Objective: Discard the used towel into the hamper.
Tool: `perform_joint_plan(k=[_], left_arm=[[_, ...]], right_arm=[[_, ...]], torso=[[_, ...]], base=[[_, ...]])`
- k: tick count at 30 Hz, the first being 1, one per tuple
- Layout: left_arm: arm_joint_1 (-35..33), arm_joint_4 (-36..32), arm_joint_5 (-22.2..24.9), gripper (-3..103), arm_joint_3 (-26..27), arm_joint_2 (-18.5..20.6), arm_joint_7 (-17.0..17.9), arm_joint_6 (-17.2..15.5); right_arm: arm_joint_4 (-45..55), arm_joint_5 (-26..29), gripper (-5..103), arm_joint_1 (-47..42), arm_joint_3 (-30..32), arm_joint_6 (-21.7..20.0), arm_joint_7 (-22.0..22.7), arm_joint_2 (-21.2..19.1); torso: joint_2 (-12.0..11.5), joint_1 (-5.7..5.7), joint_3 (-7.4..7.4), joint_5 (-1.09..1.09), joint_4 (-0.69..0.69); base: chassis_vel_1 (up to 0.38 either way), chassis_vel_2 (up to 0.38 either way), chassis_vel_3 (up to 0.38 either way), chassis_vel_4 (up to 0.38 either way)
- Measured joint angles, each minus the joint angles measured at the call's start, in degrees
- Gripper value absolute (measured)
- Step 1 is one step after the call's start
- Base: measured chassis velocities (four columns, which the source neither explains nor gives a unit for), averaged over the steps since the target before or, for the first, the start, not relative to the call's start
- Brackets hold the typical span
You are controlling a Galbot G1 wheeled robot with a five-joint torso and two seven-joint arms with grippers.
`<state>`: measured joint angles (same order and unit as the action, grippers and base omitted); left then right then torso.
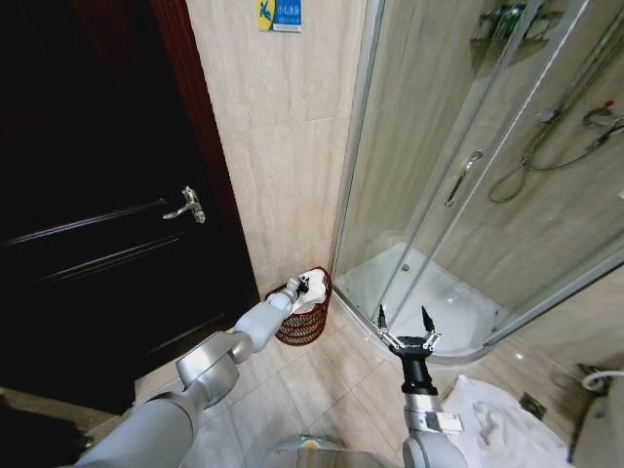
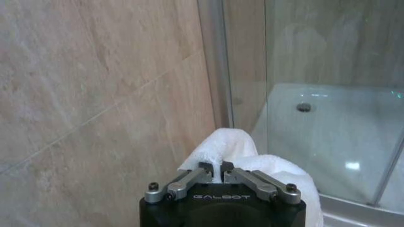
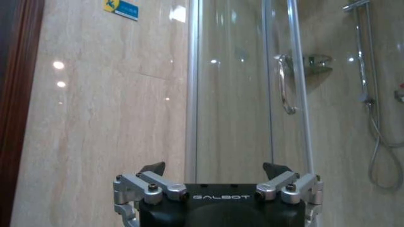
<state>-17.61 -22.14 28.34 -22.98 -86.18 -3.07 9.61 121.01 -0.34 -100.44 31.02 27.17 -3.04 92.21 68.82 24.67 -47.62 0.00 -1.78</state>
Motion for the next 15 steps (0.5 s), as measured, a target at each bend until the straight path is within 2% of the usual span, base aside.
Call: perform_joint_plan(k=[15], left_arm=[[-1.34,1.97,-0.55,5,2.47,-3.57,-0.11,0.00]], right_arm=[[0.51,-0.15,100,-0.70,0.09,0.79,-0.21,-0.04]], torso=[[0.00,0.00,0.00,0.00,0.00]], base=[[0.000,0.000,0.000,0.000]])
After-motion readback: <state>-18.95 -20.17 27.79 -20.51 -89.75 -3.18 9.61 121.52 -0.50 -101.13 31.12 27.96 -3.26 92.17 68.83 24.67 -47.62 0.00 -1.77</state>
